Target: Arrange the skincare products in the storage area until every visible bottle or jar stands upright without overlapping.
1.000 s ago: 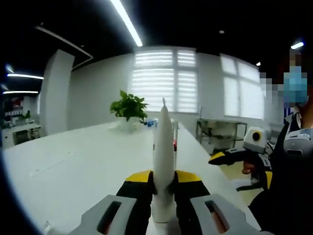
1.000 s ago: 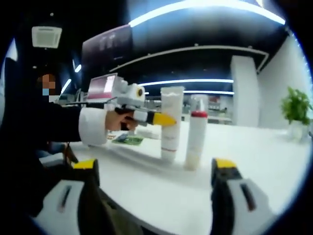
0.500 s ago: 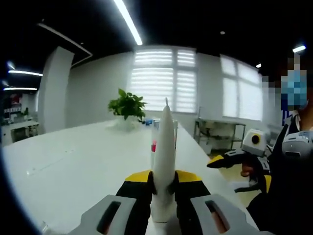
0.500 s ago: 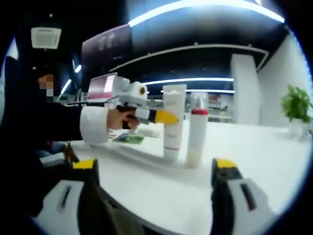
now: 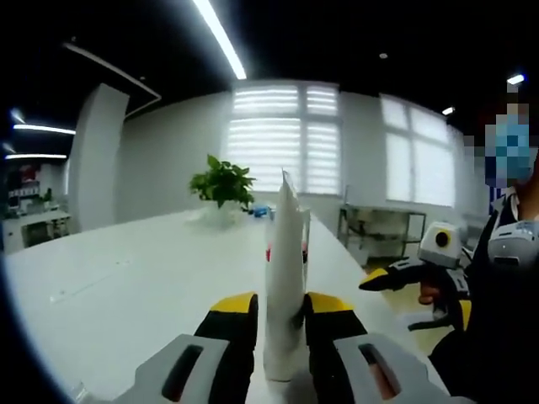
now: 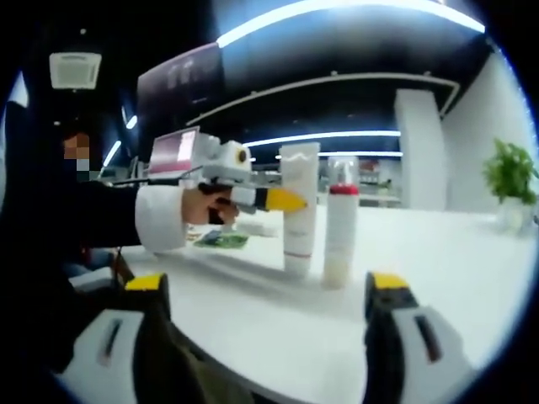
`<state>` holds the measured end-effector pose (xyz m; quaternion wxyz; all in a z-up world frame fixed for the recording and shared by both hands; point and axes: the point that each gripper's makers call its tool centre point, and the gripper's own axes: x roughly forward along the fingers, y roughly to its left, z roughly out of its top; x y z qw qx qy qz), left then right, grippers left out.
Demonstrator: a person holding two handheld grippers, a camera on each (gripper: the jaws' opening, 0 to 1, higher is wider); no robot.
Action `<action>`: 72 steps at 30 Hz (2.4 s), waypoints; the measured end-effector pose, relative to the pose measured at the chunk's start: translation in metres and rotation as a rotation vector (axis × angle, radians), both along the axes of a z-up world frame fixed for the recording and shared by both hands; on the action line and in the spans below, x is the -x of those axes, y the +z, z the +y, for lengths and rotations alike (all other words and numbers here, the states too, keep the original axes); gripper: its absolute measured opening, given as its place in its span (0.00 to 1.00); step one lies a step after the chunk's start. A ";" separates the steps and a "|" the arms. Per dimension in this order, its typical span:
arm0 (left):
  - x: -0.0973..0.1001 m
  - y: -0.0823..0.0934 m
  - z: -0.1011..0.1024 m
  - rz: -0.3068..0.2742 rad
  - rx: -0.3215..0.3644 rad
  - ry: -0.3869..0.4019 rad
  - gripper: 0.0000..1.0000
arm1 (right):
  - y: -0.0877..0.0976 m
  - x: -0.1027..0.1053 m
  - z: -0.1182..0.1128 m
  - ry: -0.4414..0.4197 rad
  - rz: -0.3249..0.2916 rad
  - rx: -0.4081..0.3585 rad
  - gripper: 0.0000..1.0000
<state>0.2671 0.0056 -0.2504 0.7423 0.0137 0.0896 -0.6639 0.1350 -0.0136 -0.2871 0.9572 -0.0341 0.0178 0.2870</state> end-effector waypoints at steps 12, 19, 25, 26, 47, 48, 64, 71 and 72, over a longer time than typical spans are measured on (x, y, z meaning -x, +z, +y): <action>0.002 -0.003 0.004 -0.029 -0.018 0.029 0.18 | -0.003 0.001 0.012 0.028 0.004 0.026 0.96; 0.004 -0.003 0.005 -0.026 -0.029 0.046 0.18 | -0.004 0.001 0.018 0.041 0.010 0.042 0.96; 0.000 0.011 0.018 -0.007 0.039 0.077 0.23 | -0.004 0.002 0.027 0.056 0.013 0.058 0.96; -0.001 0.013 0.021 -0.005 0.041 0.085 0.24 | -0.003 0.002 0.030 0.061 0.013 0.063 0.96; 0.031 0.039 0.098 -0.028 0.141 0.252 0.42 | 0.018 0.004 0.083 0.173 -0.045 0.127 0.91; 0.031 0.037 0.103 -0.028 0.138 0.261 0.42 | 0.019 0.004 0.086 0.177 -0.050 0.134 0.90; 0.041 0.025 0.171 -0.070 0.095 0.471 0.50 | 0.021 -0.016 0.110 0.202 -0.075 0.213 0.85; 0.049 0.020 0.194 -0.082 0.145 0.538 0.72 | 0.022 -0.027 0.117 0.228 -0.055 0.160 0.82; 0.050 0.020 0.197 -0.085 0.150 0.548 0.73 | 0.023 -0.029 0.118 0.227 -0.055 0.156 0.81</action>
